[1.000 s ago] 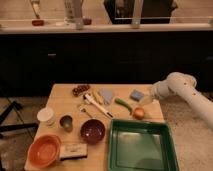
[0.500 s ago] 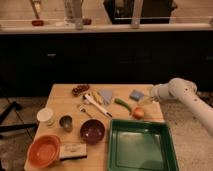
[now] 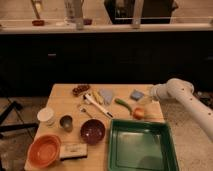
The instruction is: Place sponge in purple bowl
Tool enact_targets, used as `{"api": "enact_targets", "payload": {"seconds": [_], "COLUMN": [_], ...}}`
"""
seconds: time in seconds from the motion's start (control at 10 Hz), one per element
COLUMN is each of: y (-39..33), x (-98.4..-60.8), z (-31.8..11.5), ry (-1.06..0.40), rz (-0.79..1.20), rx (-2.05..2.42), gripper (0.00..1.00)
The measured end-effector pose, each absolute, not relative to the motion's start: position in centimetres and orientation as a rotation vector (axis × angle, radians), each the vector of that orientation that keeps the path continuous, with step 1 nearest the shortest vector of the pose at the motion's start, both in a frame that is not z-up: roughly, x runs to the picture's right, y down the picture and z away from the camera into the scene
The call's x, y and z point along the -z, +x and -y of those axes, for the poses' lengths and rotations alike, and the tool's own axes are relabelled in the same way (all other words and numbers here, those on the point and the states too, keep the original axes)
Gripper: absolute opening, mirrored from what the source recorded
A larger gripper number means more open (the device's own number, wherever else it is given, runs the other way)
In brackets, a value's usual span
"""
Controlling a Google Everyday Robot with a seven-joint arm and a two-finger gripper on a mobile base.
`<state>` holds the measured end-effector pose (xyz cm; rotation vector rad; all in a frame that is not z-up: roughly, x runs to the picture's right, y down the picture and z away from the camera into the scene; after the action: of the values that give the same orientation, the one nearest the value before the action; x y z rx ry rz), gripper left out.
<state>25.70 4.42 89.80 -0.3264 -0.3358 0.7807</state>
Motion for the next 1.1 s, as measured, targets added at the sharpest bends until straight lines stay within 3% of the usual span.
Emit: {"api": "enact_targets", "payload": {"seconds": [1.1], "y": [30.0], "x": [-97.1], "z": [-6.4], "ry": [-0.445], "rz": [0.256], "rx": [-0.813], "gripper": [0.80]}}
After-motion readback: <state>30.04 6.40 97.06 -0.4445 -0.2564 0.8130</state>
